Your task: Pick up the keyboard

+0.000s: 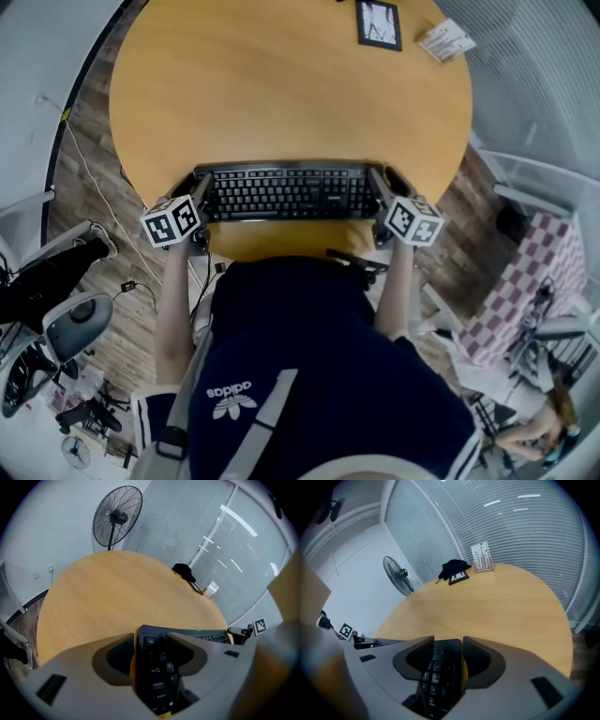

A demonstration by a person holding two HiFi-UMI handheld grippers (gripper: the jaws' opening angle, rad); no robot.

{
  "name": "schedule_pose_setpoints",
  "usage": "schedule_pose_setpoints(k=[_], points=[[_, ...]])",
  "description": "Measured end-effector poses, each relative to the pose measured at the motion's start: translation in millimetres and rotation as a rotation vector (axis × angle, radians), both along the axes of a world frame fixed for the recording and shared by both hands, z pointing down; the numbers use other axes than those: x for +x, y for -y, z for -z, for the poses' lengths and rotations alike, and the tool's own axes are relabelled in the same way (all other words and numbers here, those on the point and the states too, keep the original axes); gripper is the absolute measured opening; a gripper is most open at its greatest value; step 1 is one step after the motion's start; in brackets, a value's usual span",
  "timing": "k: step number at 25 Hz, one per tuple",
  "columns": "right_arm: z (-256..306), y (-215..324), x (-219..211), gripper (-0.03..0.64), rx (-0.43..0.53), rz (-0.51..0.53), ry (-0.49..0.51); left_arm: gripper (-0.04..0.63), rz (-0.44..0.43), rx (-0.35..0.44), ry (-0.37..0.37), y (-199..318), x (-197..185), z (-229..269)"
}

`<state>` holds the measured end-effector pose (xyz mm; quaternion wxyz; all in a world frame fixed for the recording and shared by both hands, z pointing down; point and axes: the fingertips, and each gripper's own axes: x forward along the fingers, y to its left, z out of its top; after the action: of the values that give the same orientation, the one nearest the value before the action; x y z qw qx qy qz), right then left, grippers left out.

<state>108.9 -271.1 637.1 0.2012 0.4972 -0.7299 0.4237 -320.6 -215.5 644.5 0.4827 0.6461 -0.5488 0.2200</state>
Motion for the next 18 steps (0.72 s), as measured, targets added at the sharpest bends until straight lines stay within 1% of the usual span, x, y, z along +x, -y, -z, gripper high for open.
schedule_pose_setpoints(k=[3, 6, 9, 12, 18], points=[[-8.8, -5.2, 1.9, 0.171, -0.05, 0.003, -0.005, 0.19, -0.008, 0.009, -0.003, 1.8, 1.5, 0.8], [-19.0, -11.4, -1.2, 0.17, -0.093, -0.005, 0.028, 0.19, -0.013, 0.008, -0.014, 0.7, 2.0, -0.9], [-19.1, -11.8, -3.1, 0.17, -0.089, -0.004, 0.071, 0.189, -0.018, 0.001, -0.029, 1.0, 1.3, 0.5], [-17.0, -10.1, -4.3, 0.17, -0.081, 0.011, 0.085, 0.189, -0.02, 0.009, -0.049, 2.2, 2.3, 0.1], [-21.2, -11.0, -2.0, 0.17, -0.062, 0.008, 0.078, 0.189, -0.01, 0.025, -0.03, 2.1, 3.3, 0.0]])
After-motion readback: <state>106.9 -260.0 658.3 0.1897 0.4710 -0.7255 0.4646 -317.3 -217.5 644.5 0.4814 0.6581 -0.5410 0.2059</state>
